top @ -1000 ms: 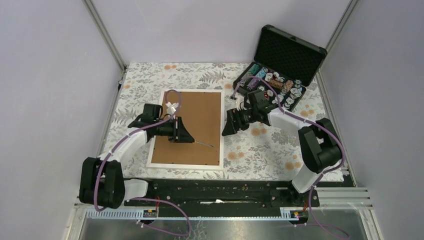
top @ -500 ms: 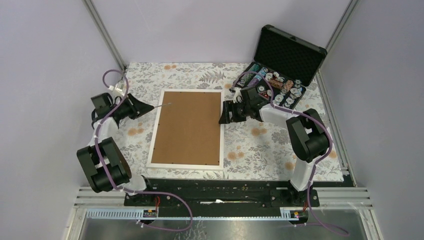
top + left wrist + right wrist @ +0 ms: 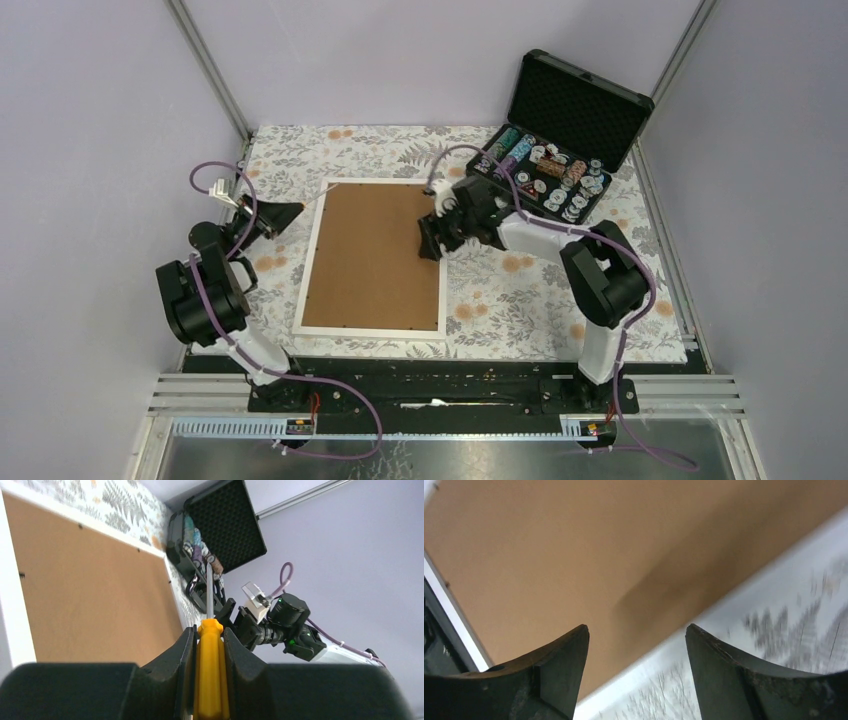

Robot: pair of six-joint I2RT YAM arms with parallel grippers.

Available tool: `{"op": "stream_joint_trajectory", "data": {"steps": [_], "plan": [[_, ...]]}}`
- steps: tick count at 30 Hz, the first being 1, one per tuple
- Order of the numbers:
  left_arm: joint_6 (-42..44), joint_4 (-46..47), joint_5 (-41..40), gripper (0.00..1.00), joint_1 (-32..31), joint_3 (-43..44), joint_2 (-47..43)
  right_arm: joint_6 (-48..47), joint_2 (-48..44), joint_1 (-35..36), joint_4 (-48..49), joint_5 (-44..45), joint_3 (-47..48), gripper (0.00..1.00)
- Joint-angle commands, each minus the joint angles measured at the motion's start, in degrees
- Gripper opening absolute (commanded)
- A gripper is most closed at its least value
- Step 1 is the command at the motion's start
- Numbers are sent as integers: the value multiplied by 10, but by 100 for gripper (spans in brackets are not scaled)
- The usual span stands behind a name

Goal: Take the photo out of the frame
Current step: Adjust the photo frame at the center of the board.

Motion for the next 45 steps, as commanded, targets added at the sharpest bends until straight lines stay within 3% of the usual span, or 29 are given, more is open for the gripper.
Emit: {"op": "stream_joint_trajectory", "data": {"steps": [1,3,4,6,7,11,15,23,27,33,40,45], "plan": [[-43,86,1,0,9,42,-35,-80,52,45,46,86,136,74],[58,-91,-15,0,13,65,-80,-79,105,51,47,113,212,70],[146,-209,-31,0,15,84,-119,-81,131,55,45,122,247,70],[351,-538,-102,0,11,166,-172,-86,180,63,33,133,327,68],[399,-620,-126,0,10,190,-187,-82,206,67,20,137,362,67],[402,-664,-117,0,20,201,-229,-62,296,72,1,141,471,61],[392,-668,-109,0,20,185,-272,-56,364,72,-18,149,547,48],[375,-673,-96,0,20,177,-306,-67,429,70,-9,218,606,33],[405,-716,-96,0,20,192,-298,-72,469,70,-19,257,667,26],[509,-836,-101,0,20,245,-297,-98,522,60,-28,317,762,24],[592,-932,-99,0,11,268,-303,-155,537,41,70,325,757,25],[701,-1031,-147,0,-65,283,-331,-122,478,36,55,258,731,37]]}}
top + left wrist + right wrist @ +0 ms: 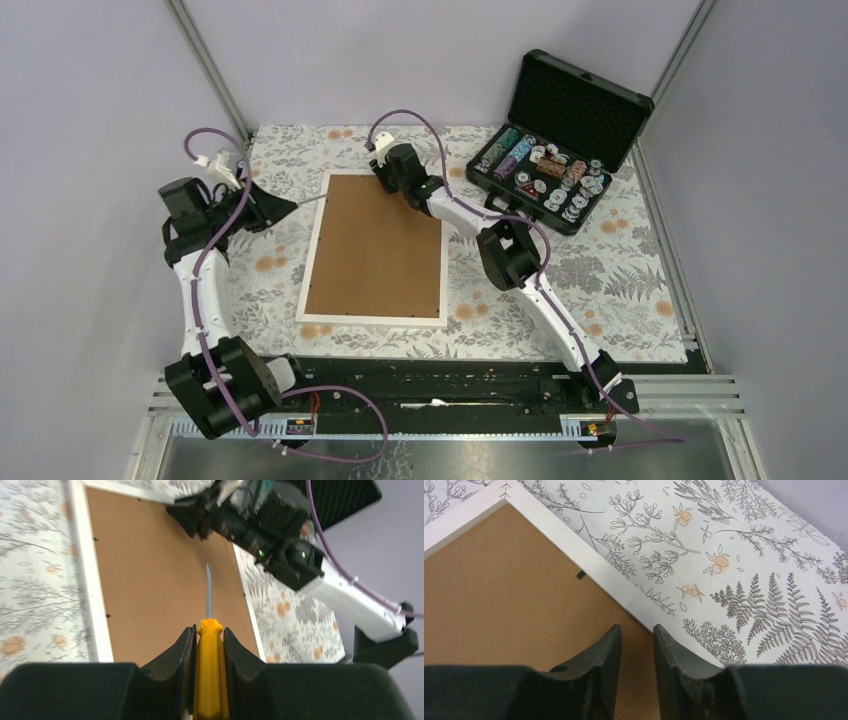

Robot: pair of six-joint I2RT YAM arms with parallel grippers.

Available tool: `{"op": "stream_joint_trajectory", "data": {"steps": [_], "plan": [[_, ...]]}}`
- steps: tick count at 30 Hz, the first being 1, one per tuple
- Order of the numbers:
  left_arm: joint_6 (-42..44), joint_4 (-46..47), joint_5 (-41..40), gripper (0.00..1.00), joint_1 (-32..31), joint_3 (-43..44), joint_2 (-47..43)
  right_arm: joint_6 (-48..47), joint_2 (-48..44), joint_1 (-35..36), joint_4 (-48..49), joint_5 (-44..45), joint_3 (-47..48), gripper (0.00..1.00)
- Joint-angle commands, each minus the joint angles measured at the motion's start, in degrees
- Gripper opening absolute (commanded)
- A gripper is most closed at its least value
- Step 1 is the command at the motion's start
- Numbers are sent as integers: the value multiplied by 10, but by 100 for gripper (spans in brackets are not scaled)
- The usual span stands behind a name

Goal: Take the photo out of the frame
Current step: Adjust the photo frame at the center of the board.

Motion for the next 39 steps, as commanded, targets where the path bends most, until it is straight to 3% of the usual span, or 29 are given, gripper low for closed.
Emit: {"op": "stream_joint_trajectory", "data": {"steps": [1,4,7,10,16,17,18,22,24,26,30,39], "plan": [[125,-99,-34,0,-78,33,-43,19,-77,-22,12,-49,-17,42],[216,-162,19,0,-105,29,-59,67,-173,-26,-22,-106,-84,63],[237,-186,41,0,-130,-1,-82,88,-285,-34,-58,-169,-189,81],[277,-201,54,0,-176,-30,-104,123,-387,-49,-103,-206,-291,87],[404,-224,91,0,-270,-65,-90,135,-537,-107,-114,-214,-513,88],[428,-225,91,0,-275,-75,-84,198,-556,-114,-135,-266,-549,86],[439,-214,98,0,-276,-89,-78,236,-576,-118,-138,-299,-584,85],[432,-189,122,0,-320,-101,-34,239,-644,-122,-94,-301,-706,83],[397,-150,98,0,-360,-117,-22,238,-654,-122,-80,-299,-751,82],[302,-56,105,0,-364,-161,-18,242,-654,-126,-68,-302,-780,81],[196,80,97,0,-365,-234,-19,254,-657,-129,-41,-326,-818,81],[106,146,32,0,-365,-258,24,313,-612,-128,25,-403,-829,73]]}}
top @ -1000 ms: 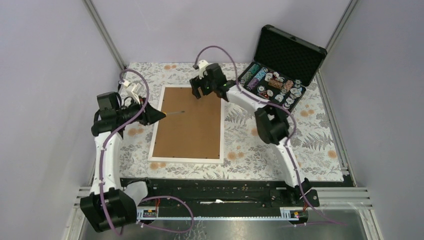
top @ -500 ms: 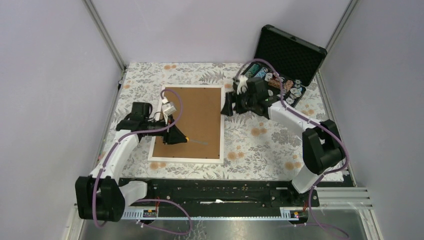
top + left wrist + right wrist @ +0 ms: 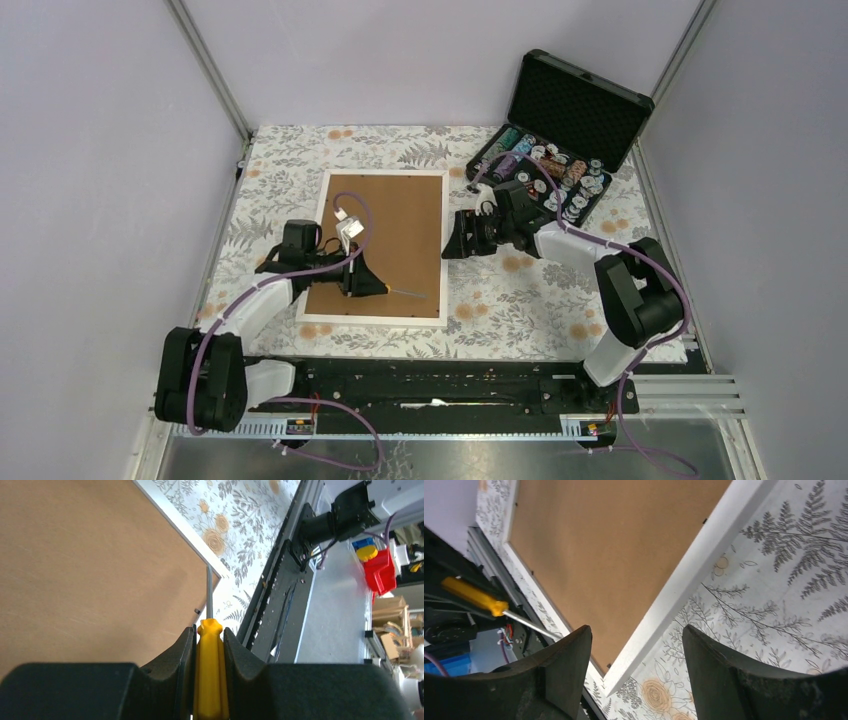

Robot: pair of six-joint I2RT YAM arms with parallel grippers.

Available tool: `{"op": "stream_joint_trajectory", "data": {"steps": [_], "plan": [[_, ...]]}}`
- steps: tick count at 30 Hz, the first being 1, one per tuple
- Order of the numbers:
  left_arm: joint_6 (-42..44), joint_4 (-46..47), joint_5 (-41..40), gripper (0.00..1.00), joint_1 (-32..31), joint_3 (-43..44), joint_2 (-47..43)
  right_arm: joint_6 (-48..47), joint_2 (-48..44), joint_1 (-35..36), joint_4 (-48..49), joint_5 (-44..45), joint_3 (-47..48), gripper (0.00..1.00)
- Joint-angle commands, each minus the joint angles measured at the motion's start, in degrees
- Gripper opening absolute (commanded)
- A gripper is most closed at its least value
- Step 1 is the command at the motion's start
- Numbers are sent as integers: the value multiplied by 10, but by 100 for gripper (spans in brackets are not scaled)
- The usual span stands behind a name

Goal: Take the photo out of the frame
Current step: Adjust the photo frame at the center of the board.

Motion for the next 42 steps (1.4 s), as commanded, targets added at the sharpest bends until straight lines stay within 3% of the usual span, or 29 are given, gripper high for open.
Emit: {"op": "stream_joint_trajectory", "data": {"steps": [1,12,17,22,30,37,42], "plan": [[-67,101,-14,0,1,-19,27,38,22,0,57,-54,-2,72],[-37,107,27,0,2,-24,45,49,47,10,50,-40,1,70],[-57,118,38,0,18,-15,26,44,64,32,29,71,26,68],[-71,83,19,0,46,22,-2,47,123,46,-70,162,124,67],[-63,28,-50,0,56,40,-39,68,217,55,-116,255,208,39],[-122,99,-70,0,30,3,-31,67,327,43,-166,307,344,26],[-122,132,-86,0,14,-25,-23,33,364,40,-176,280,407,26]]}}
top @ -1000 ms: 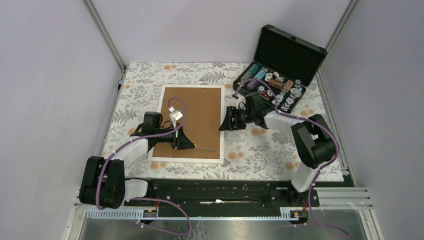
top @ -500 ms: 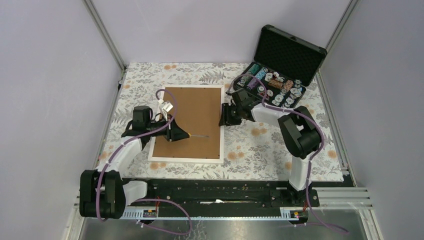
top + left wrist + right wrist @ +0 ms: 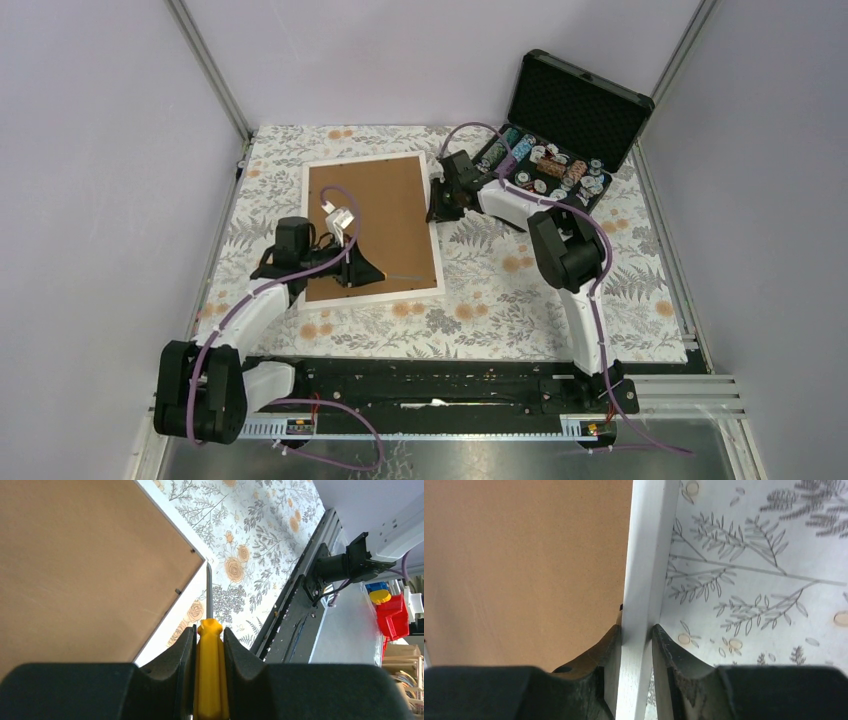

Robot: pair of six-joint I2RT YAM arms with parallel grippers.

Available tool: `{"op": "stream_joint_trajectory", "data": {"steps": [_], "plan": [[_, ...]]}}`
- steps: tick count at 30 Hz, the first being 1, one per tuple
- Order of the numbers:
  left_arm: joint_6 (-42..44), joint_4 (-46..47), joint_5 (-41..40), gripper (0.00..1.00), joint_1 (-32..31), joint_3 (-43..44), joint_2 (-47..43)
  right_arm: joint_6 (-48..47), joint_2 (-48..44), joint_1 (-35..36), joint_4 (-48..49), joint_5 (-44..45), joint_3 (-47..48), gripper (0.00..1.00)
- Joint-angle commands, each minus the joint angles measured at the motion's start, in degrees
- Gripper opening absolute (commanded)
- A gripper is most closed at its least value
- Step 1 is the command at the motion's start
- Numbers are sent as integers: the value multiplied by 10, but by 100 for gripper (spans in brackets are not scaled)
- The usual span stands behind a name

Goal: Take the photo out of the frame
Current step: Adjust the photo frame at the center of the board, then release the photo frame item from the photo frame.

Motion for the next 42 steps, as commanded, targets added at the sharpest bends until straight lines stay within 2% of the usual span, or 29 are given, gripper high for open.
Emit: {"op": "stream_joint_trajectory", "data": {"steps": [1,5,8,13,16,24,32,39,42], "plan": [[-13,65,-21,0,-6,-25,10,-42,50,-6,-37,47,25,28],[-72,157,-23,0,-6,-50,27,-43,22,-6,-27,27,-5,31],[-98,209,-19,0,-6,-62,47,-42,3,-6,-17,7,-28,39],[-74,211,-14,0,-11,-57,65,-50,-27,-6,-11,-29,-47,57],[-59,208,-12,0,-13,-51,70,-57,-46,-7,-15,-43,-58,62],[-45,194,-43,0,-69,-41,95,-47,-87,0,-4,-96,-124,62],[-76,248,-49,0,-69,-45,89,-40,-84,15,19,-100,-147,59],[-13,199,-66,0,-70,-8,88,-29,-70,18,21,-85,-149,55],[-15,197,-64,0,-70,-15,85,-25,-62,17,22,-82,-149,54]]}}
